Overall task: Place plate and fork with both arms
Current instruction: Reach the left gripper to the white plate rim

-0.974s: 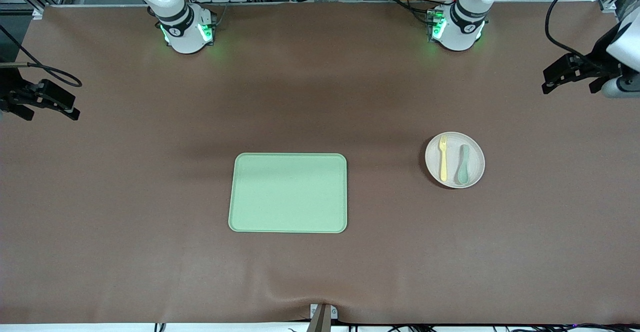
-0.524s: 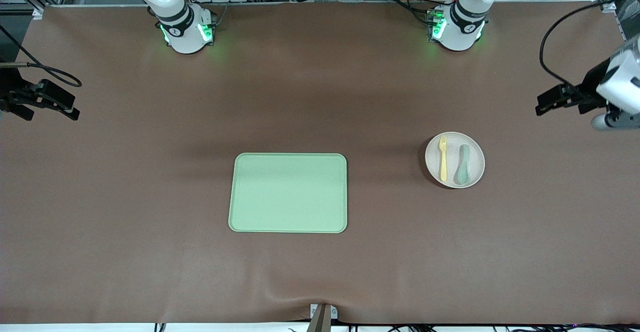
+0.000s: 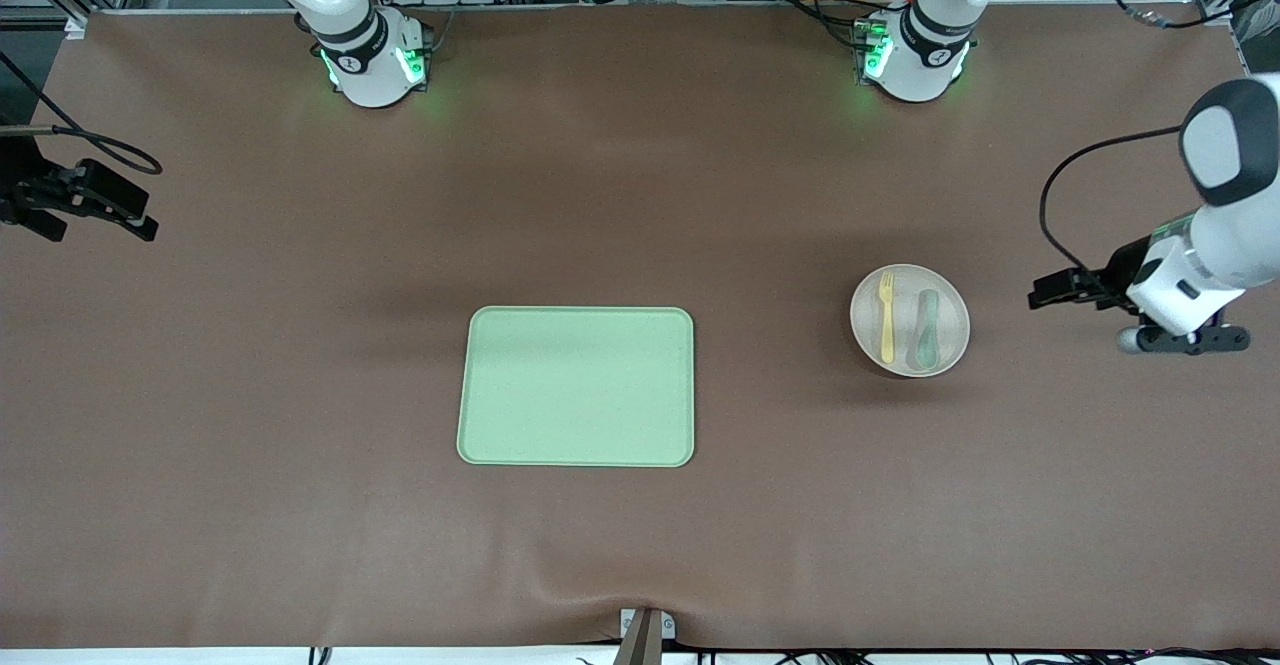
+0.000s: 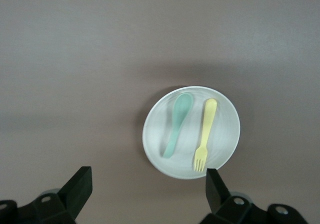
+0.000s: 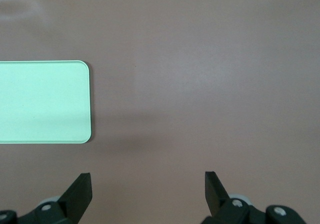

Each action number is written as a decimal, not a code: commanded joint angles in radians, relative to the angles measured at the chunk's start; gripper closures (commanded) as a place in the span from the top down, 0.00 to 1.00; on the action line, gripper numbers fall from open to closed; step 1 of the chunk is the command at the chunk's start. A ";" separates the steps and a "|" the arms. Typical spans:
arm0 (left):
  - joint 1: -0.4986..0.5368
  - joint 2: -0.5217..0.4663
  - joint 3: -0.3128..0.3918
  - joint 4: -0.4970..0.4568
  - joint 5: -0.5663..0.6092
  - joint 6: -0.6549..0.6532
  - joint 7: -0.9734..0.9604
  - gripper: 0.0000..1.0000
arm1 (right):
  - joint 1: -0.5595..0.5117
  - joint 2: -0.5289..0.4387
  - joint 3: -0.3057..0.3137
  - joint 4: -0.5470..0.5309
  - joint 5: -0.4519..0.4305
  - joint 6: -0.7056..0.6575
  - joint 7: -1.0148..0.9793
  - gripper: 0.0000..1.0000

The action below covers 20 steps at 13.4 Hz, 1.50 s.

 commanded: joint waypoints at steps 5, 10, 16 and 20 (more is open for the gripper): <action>0.045 0.113 -0.005 -0.158 -0.093 0.259 0.274 0.88 | -0.008 0.007 0.002 0.020 0.016 -0.010 -0.010 1.00; 0.045 0.176 -0.007 -0.210 -0.159 0.373 0.371 0.66 | -0.009 0.007 0.002 0.019 0.016 -0.013 -0.010 1.00; 0.045 0.253 -0.007 -0.210 -0.232 0.404 0.488 0.53 | -0.011 0.007 0.002 0.017 0.016 -0.013 -0.010 1.00; 0.044 0.273 -0.008 -0.207 -0.230 0.404 0.506 0.38 | -0.011 0.007 0.002 0.017 0.018 -0.013 -0.010 1.00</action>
